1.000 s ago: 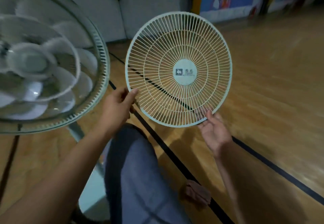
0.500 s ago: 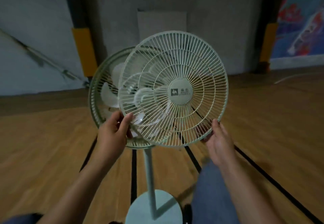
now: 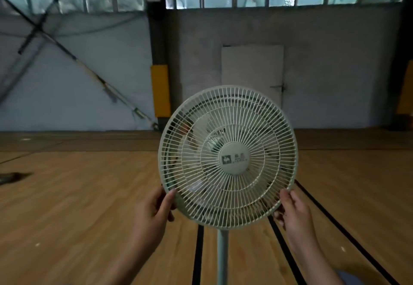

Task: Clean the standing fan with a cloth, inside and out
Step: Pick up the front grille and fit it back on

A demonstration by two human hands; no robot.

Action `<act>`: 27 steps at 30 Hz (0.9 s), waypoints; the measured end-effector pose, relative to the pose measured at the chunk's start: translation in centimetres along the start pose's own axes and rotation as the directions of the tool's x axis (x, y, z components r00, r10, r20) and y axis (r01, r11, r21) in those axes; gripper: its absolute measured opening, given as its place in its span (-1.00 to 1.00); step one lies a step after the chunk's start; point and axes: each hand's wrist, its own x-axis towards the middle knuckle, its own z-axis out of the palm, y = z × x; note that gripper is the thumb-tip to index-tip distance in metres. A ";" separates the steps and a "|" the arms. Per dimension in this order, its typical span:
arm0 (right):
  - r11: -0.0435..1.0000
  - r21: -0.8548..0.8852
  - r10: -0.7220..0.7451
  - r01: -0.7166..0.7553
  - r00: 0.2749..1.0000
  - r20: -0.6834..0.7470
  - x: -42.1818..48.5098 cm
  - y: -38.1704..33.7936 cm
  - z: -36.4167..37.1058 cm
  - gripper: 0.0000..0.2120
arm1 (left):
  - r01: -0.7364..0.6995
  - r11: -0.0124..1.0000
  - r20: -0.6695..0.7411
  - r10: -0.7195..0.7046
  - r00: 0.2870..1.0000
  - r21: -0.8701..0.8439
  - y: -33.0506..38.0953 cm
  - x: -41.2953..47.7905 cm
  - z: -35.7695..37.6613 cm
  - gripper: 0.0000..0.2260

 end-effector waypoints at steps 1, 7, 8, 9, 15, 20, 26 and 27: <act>1.000 0.000 0.000 0.000 1.000 0.017 0.0 0.3 -0.1 -0.80 | 0.009 1.000 0.004 -0.009 1.000 0.003 -0.1 -0.1 0.0 -0.83; 0.999 0.022 -0.044 0.042 0.995 0.091 -0.9 0.6 -1.3 -0.71 | 0.023 1.000 0.081 -0.024 0.996 0.008 0.5 -0.7 0.0 -0.83; 0.999 0.023 -0.049 0.047 0.994 0.096 -0.9 0.6 -1.6 -0.72 | 0.027 1.000 0.088 -0.028 0.996 0.013 0.6 -0.7 0.1 -0.83; 0.999 0.027 -0.050 0.048 0.993 0.103 -1.0 0.6 -1.8 -0.71 | 0.029 0.999 0.094 -0.031 0.995 0.019 0.7 -0.7 0.1 -0.83; 0.997 0.070 -0.038 0.029 0.991 0.125 -1.2 0.6 -2.1 -0.65 | 0.021 0.998 0.099 -0.027 0.995 0.066 0.5 -0.6 0.2 -0.83; 0.996 0.086 -0.049 0.038 0.990 0.130 -1.0 0.9 -1.8 -0.62 | 0.023 0.997 0.096 -0.030 0.995 0.072 0.0 -0.4 0.0 -0.82; 0.994 0.099 -0.058 0.044 0.988 0.142 -1.1 1.1 -1.6 -0.68 | 0.013 0.992 0.094 -0.025 0.995 0.127 -1.1 -0.2 -0.2 -0.84; 0.994 0.102 -0.057 0.043 0.989 0.140 -1.1 1.1 -1.6 -0.69 | 0.008 0.991 0.090 -0.020 0.996 0.135 -1.3 -0.2 -0.1 -0.84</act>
